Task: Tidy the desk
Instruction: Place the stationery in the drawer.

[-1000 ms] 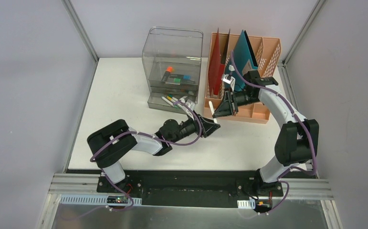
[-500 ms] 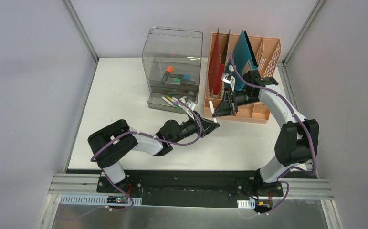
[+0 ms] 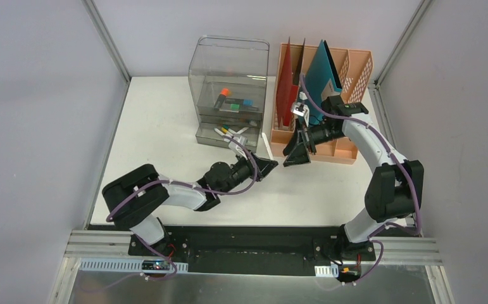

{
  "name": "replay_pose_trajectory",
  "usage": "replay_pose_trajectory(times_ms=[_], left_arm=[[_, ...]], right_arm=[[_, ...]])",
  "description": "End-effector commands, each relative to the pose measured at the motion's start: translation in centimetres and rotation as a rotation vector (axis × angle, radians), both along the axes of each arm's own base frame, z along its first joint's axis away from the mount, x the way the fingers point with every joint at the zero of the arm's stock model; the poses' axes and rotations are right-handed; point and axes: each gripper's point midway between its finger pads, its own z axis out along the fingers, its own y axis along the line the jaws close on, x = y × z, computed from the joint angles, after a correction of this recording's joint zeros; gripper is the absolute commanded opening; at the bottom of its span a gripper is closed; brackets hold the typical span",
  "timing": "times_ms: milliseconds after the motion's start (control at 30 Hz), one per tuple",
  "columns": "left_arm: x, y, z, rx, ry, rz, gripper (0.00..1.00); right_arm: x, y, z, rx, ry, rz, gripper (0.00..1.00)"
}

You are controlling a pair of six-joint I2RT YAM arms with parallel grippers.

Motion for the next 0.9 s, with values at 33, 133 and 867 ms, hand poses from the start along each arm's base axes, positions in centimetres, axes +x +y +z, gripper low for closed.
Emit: replay_pose_trajectory(times_ms=[33,133,867], left_arm=[[1.0,3.0,1.1,-0.012,0.018,0.137,0.0],[1.6,5.0,0.9,0.002,0.049,0.226,0.0],[9.8,15.3,-0.2,-0.02,0.401,0.629,0.0]], right_arm=[[-0.1,-0.4,1.1,-0.026,-0.141,0.013,1.0],[0.1,-0.6,0.9,-0.049,-0.17,0.0,1.0],[0.7,-1.2,0.3,-0.101,-0.234,-0.027,1.0]])
